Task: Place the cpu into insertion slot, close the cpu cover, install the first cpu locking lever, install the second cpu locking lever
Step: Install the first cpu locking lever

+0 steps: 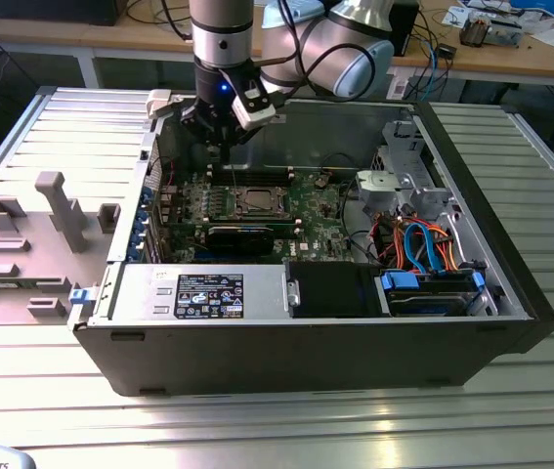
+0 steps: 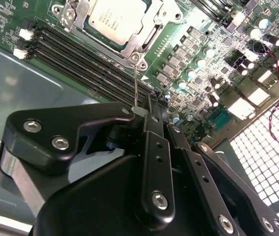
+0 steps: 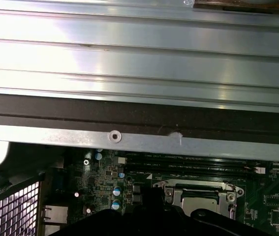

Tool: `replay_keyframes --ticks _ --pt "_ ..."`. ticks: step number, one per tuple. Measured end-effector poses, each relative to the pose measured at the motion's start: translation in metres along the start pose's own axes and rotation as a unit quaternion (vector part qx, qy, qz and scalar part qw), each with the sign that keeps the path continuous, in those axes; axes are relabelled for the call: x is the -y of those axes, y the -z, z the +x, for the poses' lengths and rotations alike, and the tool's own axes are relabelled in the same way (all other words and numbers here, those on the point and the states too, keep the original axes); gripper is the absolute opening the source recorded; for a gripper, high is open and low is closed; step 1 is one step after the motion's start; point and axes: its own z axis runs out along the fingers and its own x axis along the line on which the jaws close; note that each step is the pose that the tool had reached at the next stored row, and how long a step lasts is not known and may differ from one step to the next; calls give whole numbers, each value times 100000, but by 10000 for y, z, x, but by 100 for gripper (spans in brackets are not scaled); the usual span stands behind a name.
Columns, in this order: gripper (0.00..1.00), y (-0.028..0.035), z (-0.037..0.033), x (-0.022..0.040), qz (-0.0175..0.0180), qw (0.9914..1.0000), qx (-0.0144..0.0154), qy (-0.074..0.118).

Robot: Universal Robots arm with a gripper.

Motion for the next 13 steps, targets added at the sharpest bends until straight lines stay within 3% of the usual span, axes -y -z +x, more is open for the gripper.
replay_keyframes --ticks 13 --pt "11 -3 -23 2 0 100000 0 4"
